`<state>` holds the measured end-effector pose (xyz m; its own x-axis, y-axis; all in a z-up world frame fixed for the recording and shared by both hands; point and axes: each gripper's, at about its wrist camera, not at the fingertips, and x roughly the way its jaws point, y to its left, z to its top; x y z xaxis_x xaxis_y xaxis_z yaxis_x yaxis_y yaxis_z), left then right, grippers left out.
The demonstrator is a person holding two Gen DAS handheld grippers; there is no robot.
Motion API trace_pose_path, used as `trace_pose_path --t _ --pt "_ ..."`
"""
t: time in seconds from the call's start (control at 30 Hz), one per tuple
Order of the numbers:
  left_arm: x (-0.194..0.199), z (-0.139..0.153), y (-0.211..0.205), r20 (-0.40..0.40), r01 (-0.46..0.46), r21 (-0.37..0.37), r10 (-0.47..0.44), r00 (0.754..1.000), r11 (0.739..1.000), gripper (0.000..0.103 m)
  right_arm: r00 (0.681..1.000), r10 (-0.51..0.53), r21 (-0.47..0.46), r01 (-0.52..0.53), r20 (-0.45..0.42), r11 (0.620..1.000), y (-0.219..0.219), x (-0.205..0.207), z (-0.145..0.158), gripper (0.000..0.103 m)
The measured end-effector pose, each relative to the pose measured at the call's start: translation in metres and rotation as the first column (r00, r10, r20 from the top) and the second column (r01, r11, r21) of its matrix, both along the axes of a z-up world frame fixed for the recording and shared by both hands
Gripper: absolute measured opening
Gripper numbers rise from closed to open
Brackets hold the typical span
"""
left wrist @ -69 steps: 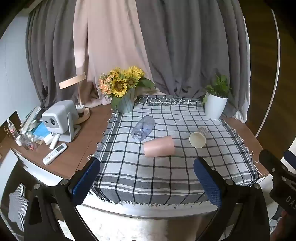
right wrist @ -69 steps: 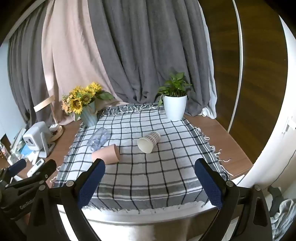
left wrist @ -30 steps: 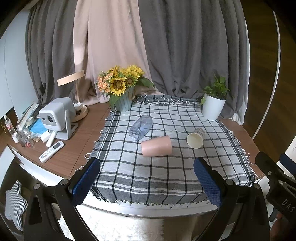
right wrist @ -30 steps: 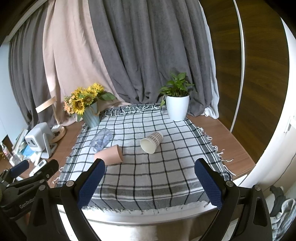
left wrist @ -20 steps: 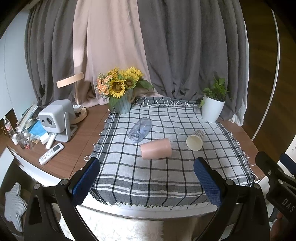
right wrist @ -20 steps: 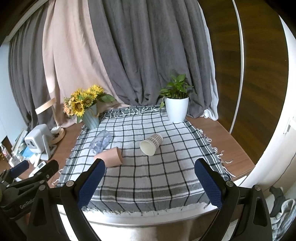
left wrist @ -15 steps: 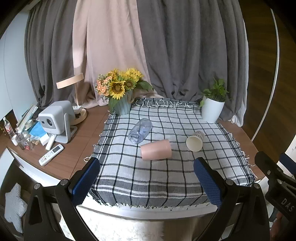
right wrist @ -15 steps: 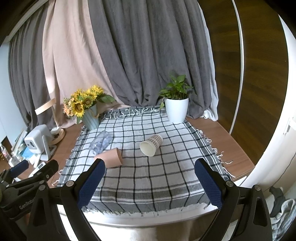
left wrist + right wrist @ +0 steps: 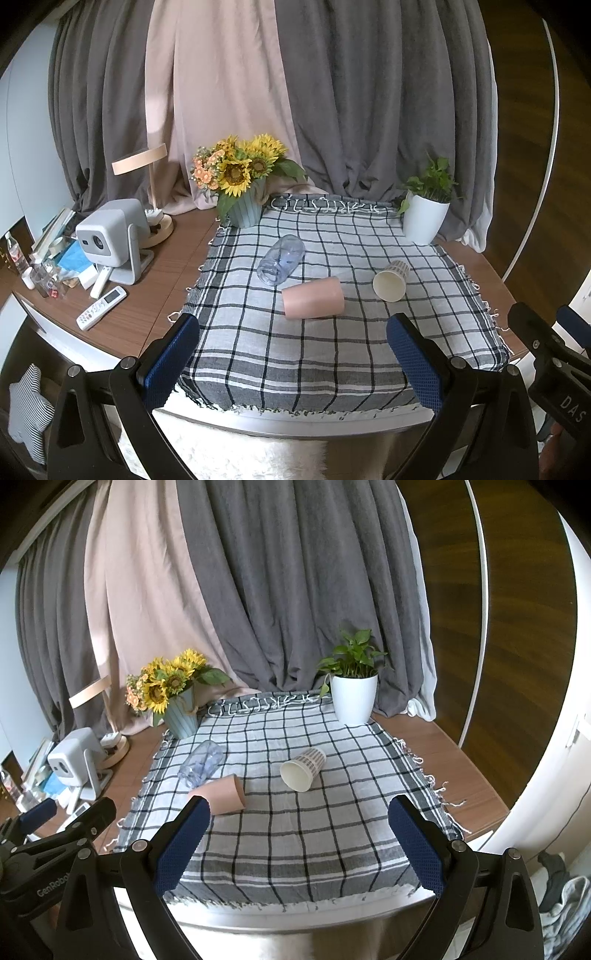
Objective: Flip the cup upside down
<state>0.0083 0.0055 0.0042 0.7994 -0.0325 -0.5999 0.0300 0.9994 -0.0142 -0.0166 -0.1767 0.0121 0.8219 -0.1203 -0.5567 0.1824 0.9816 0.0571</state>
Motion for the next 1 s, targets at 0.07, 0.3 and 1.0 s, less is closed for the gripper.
trace_pose_path --t 0.07,0.3,1.0 --pt "0.0 0.0 0.001 0.001 0.001 -0.001 -0.001 1.0 1.0 0.103 1.0 -0.002 0.001 0.002 0.0 1.0 0.0 0.0 -0.001 0.098" --pt "-0.001 -0.001 -0.001 0.003 0.0 -0.001 0.0 1.0 1.0 0.103 1.0 -0.003 -0.002 0.003 -0.004 1.0 0.002 0.003 -0.002 0.098" --pt "0.03 -0.017 0.013 -0.054 0.004 0.007 -0.004 0.999 1.0 0.103 1.0 -0.009 -0.005 0.009 -0.017 1.0 0.007 0.015 -0.012 0.098"
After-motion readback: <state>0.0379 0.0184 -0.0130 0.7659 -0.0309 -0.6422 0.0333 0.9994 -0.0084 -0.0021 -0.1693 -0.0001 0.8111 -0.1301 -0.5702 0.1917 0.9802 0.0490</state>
